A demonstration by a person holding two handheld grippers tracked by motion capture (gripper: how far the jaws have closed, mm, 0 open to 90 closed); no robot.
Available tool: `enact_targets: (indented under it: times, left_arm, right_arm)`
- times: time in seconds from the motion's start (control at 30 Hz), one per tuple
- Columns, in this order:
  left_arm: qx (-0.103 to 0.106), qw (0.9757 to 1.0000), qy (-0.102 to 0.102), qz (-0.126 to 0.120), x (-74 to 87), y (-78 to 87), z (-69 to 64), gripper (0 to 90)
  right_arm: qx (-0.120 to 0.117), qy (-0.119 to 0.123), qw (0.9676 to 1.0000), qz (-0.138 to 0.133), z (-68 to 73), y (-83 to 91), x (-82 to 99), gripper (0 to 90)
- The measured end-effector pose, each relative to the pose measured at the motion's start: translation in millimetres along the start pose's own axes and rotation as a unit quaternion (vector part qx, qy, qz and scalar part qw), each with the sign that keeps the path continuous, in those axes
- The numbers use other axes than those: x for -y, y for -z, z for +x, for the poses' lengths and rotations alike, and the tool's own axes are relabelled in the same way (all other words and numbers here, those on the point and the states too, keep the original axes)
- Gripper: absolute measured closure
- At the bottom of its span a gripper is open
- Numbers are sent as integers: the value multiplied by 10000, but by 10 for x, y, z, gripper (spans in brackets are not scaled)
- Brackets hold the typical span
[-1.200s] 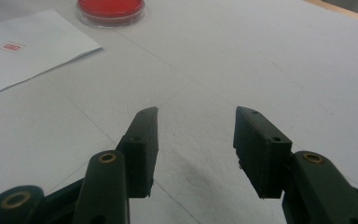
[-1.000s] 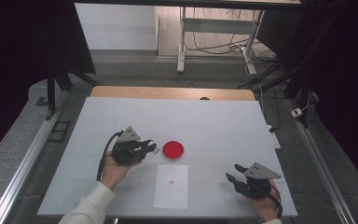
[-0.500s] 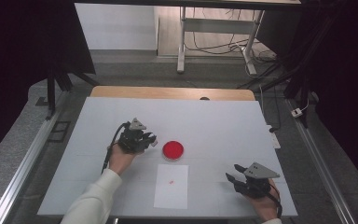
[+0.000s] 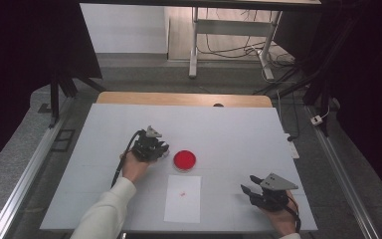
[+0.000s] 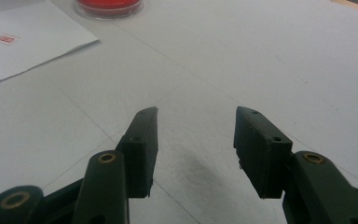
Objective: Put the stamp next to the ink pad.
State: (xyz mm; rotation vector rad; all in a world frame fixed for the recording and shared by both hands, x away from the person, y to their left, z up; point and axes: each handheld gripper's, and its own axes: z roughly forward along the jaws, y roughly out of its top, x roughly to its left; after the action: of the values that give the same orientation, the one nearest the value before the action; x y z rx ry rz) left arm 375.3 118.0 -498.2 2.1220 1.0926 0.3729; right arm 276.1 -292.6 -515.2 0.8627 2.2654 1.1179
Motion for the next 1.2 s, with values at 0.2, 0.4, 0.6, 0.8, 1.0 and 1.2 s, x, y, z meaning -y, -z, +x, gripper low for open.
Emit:
enact_targets:
  times: [0.2, 0.4, 0.6, 0.8, 1.0, 1.2]
  left_arm:
    - [7, 10000, -27, 60, 4, -39, -15, 754]
    - [8, 9999, -80, 99, 7, -59, -37, 752]
    - [-18, 9998, -134, 122, 10, -69, -48, 748]
    - [12, 9999, -95, 43, 10, -44, -46, 671]
    - [34, 9999, -48, -88, 14, 39, -41, 501]
    - [-15, 9998, -126, -149, 70, 156, -60, 420]
  right_arm:
    - [3, 6, 10000, 13, -3, 1, 1, 492]
    - [-13, 40, 10000, 33, 4, -9, 2, 492]
    - [-5, 37, 10000, 43, 5, -9, 3, 491]
    - [12, 40, 10000, 41, 1, -8, 4, 491]
    - [23, 35, 10000, 41, -4, -10, 6, 489]
    - [29, 15, 10000, 52, -10, -5, 12, 487]
